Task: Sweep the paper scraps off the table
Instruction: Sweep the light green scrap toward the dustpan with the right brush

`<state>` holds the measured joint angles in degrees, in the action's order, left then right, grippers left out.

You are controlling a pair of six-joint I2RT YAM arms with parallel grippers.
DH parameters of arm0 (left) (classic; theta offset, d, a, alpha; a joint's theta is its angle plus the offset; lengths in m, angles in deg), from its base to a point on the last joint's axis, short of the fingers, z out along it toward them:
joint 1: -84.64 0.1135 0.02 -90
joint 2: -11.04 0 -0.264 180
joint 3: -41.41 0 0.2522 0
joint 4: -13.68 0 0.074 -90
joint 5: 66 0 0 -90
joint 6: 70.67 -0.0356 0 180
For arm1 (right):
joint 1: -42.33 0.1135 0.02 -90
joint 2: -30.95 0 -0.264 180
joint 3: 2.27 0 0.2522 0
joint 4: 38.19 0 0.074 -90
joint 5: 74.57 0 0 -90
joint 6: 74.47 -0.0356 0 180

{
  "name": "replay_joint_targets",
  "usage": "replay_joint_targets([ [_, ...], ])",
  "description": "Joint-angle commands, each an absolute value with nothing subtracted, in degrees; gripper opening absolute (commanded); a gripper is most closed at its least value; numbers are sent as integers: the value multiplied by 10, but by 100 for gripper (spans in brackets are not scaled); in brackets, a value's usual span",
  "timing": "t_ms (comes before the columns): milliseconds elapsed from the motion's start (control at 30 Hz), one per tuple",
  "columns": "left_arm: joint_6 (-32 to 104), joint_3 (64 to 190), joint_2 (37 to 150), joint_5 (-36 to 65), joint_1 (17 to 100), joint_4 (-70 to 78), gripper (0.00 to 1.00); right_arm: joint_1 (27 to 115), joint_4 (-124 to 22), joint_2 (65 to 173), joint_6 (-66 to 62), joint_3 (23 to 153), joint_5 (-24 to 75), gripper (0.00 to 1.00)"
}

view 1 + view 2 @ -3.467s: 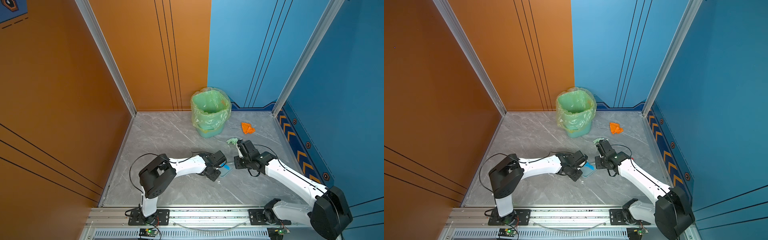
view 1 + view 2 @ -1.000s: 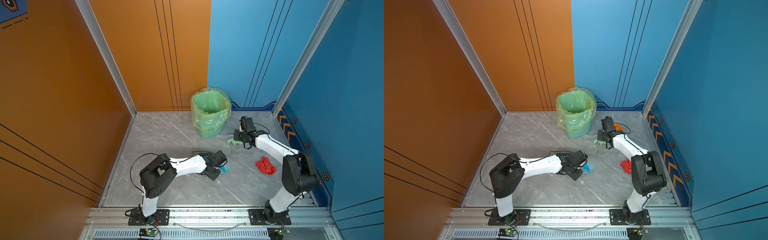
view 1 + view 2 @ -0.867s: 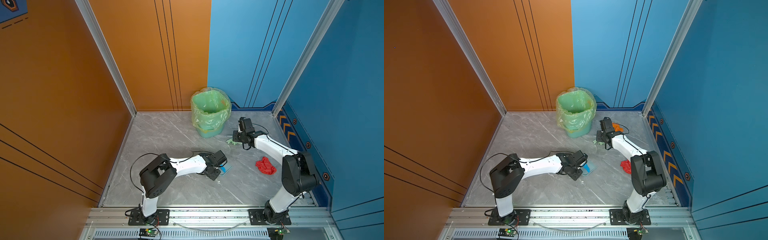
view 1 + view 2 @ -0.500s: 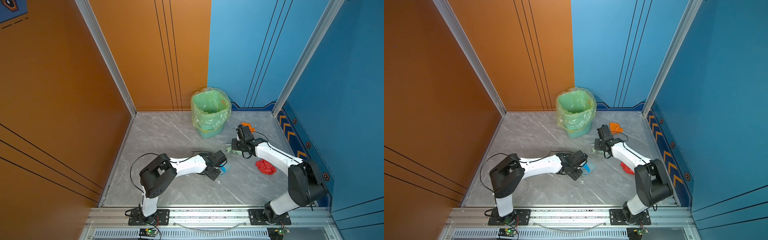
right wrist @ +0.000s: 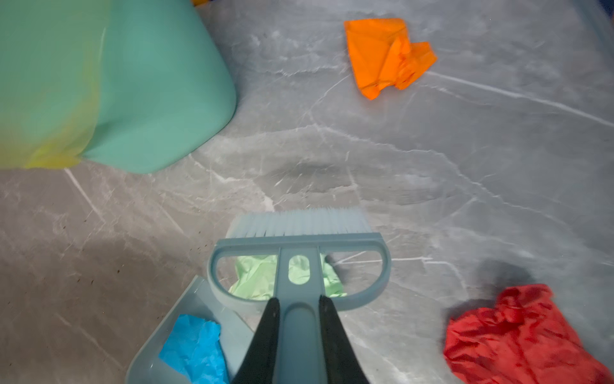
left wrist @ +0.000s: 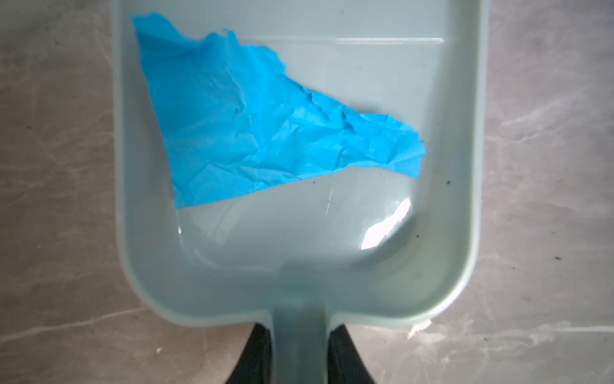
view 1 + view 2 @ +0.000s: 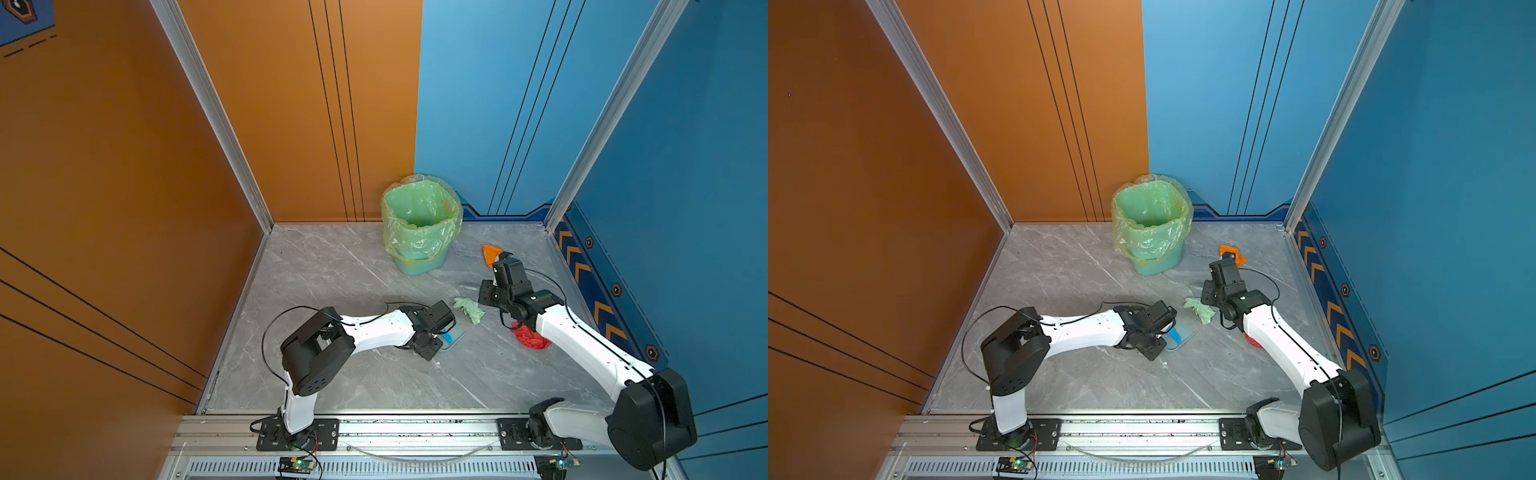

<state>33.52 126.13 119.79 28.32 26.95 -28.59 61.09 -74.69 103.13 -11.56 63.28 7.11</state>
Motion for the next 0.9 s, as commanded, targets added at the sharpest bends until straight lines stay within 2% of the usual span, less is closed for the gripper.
replay_joint_targets([
  [0,333,1271,1208,291,259,-304,0,588,-791,1025,-122,626,29,0],
  [433,335,1274,1212,293,258,-304,0,585,-821,1004,-137,568,59,0],
  [867,335,1283,1222,288,258,-305,0,639,-838,973,-142,532,78,0],
])
